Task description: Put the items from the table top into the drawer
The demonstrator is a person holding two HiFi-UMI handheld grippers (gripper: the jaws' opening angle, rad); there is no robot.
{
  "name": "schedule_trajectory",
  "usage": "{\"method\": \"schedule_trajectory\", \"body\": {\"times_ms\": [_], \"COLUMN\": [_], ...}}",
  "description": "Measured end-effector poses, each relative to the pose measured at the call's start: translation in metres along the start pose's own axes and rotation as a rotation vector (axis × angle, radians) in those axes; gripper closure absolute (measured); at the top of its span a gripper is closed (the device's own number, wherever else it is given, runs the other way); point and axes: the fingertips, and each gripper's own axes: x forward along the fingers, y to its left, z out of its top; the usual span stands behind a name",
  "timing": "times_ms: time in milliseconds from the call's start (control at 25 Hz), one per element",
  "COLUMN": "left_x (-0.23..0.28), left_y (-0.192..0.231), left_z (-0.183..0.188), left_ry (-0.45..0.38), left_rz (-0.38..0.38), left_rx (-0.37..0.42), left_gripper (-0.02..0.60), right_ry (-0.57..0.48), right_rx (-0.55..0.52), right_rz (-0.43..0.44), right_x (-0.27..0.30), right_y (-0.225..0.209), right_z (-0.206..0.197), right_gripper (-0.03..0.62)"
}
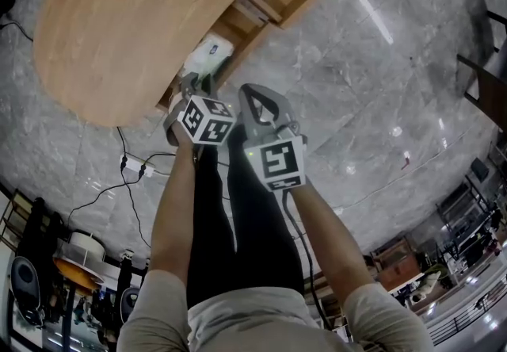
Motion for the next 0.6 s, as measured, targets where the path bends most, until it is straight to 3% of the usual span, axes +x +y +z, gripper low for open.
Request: {"method": "schedule_trajectory", "body": {"times_ms": [200,600], "left_x": [0.008,0.015], "left_y": [0.006,0.002], "left_z": [0.003,0.003], "left_ry": [-0.008,-0.009], "left_rz": [0.036,0.058], "left_rx": [0.046,0.041], "left_gripper": [0.520,0.517], "right_ry": [-0.008,-0.009], "right_rx": [-0.013,0.000], "right_rz": [0.004,0.008], "right_x": [0.004,-0.002], "right_y": [-0.006,-0.005], "right_z": [-0.003,-0.009], "right_gripper": [0.587,0.588]}}
